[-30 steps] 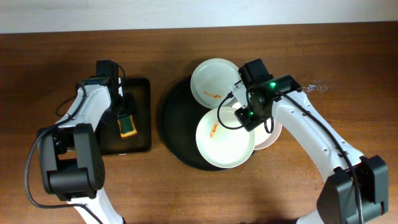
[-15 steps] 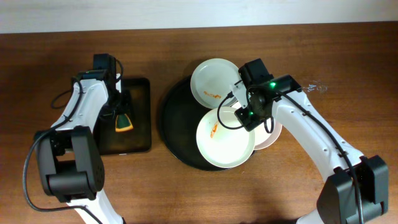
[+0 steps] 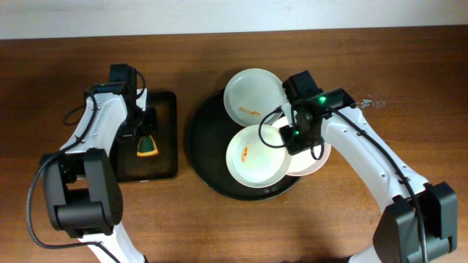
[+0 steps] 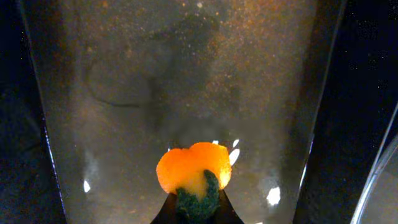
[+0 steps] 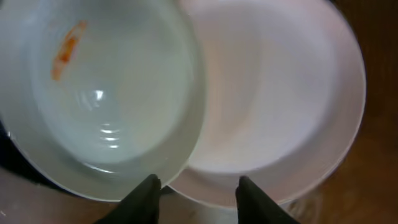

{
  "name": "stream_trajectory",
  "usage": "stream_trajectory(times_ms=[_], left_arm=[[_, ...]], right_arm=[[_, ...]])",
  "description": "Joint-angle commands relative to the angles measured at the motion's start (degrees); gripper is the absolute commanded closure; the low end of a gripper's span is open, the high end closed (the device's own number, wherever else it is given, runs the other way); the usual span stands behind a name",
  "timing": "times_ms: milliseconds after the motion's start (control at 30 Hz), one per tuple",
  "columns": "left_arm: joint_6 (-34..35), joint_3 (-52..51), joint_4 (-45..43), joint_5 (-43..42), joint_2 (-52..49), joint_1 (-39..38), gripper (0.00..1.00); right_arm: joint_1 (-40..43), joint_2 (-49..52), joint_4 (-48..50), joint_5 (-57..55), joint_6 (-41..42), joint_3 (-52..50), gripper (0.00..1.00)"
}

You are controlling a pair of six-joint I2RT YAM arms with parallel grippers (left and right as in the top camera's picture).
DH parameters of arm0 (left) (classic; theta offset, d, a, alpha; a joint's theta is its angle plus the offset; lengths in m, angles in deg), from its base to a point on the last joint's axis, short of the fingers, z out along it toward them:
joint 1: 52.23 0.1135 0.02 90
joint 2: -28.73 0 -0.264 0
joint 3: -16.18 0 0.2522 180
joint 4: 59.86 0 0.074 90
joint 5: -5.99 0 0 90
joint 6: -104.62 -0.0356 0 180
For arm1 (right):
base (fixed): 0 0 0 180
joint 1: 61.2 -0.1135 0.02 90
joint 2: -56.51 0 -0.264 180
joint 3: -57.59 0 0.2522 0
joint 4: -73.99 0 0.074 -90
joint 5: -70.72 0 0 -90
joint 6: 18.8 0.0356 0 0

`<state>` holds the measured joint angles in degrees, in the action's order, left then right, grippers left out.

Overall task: Clean dirty plates on tray and stack at the side
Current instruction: 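Lift the sponge with the left gripper while right holds the plate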

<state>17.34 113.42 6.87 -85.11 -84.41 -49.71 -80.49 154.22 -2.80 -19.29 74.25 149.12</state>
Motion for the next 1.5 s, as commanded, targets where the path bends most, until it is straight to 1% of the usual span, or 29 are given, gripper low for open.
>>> stream_trajectory(times_ms=[0, 33, 100, 167, 400, 467, 500, 533, 633, 667, 700, 733, 833, 867, 900, 933, 967, 1033, 1100, 1133, 1167, 1200, 1233, 1300, 1367, 1467], left_arm=[[-1.1, 0.3, 0.3, -0.9, 0.3, -0.1, 1.00], [-1.1, 0.3, 0.3, -0.9, 0.3, -0.1, 1.00], [-1.1, 0.3, 0.3, -0.9, 0.3, -0.1, 1.00], [-1.1, 0.3, 0.3, -0.9, 0.3, -0.1, 1.00], [-1.1, 0.3, 0.3, -1.1, 0.3, -0.1, 1.00], [-1.1, 0.3, 0.3, -1.1, 0.3, -0.1, 1.00], [-1.1, 0.3, 0.3, -1.1, 0.3, -0.1, 1.00], [-1.1, 0.3, 0.3, -1.1, 0.3, -0.1, 1.00], [-1.1, 0.3, 0.3, -1.1, 0.3, -0.1, 1.00], [-1.1, 0.3, 0.3, -1.1, 0.3, -0.1, 1.00], [-1.1, 0.3, 0.3, -1.1, 0.3, -0.1, 1.00], [-1.1, 0.3, 0.3, -1.1, 0.3, -0.1, 1.00], [-1.1, 0.3, 0.3, -1.1, 0.3, -0.1, 1.00], [-1.0, 0.3, 0.3, -1.1, 0.3, -0.1, 1.00], [-1.0, 0.3, 0.3, -1.1, 0.3, -0.1, 1.00], [-1.0, 0.3, 0.3, -1.1, 0.3, -0.1, 1.00], [-1.0, 0.3, 0.3, -1.1, 0.3, -0.1, 1.00], [-1.0, 0.3, 0.3, -1.1, 0.3, -0.1, 1.00], [-1.0, 0.3, 0.5, -1.1, 0.3, -0.1, 1.00], [-1.0, 0.3, 0.7, -1.1, 0.3, -0.1, 1.00], [-1.0, 0.3, 0.7, -1.1, 0.3, -0.1, 1.00], [-1.0, 0.3, 0.7, -1.1, 0.3, -0.1, 1.00], [-1.0, 0.3, 0.7, -1.1, 0.3, -0.1, 1.00], [-1.0, 0.3, 0.7, -1.1, 0.3, -0.1, 1.00], [-1.0, 0.3, 0.7, -1.1, 0.3, -0.1, 1.00], [-1.0, 0.3, 0.7, -1.1, 0.3, -0.1, 1.00]], right_arm=[[1.4, 0.2, 2.3, 1.5, 11.5, -7.3, 0.52], [1.4, 0.2, 5.7, 5.9, 11.4, -10.1, 0.52], [1.4, 0.2, 11.1, 9.6, 11.9, -12.7, 0.52], [1.4, 0.2, 13.1, 9.6, 14.9, -13.6, 0.52], [1.4, 0.2, 19.4, 9.5, 18.8, -16.9, 0.53], [1.4, 0.2, 20.2, 9.5, 20.4, -17.2, 0.50], [1.4, 0.2, 20.2, 9.5, 20.4, -17.2, 0.28], [1.4, 0.2, 20.2, 9.5, 20.4, -17.2, 0.01], [1.5, 0.2, 20.0, 9.5, 20.4, -17.2, 0.01], [2.2, 0.2, 20.0, 9.8, 20.4, -17.1, 0.02], [3.3, 0.2, 20.0, 10.8, 20.4, -17.0, 0.17], [3.8, 0.1, 20.0, 11.7, 20.3, -17.0, 0.22], [5.9, 0.1, 18.9, 11.9, 20.4, -17.0, 0.57], [6.2, 0.1, 18.5, 11.9, 20.4, -17.0, 0.54], [6.2, 0.2, 18.2, 11.9, 20.4, -17.0, 0.38], [6.2, 0.2, 17.7, 12.1, 20.4, -17.0, 0.09], [6.2, 0.2, 17.7, 13.3, 20.4, -17.1, 0.01], [6.2, 0.2, 18.1, 13.8, 20.5, -17.1, 0.01], [6.2, 0.2, 18.1, 13.5, 23.5, -17.3, 0.31], [6.2, 0.2, 18.1, 13.5, 24.7, -17.4, 0.37], [6.2, 0.2, 18.3, 13.5, 24.9, -17.4, 0.38], [6.2, 0.2, 18.4, 13.5, 24.9, -17.4, 0.42], [6.1, 0.2, 18.4, 13.5, 24.9, -17.4, 0.43], [6.1, 0.2, 18.9, 13.5, 24.9, -17.4, 0.52], [6.1, 0.2, 19.4, 13.4, 26.6, -17.6, 0.53], [3.8, 0.2, 22.1, 12.9, 27.5, -18.7, 0.54]])
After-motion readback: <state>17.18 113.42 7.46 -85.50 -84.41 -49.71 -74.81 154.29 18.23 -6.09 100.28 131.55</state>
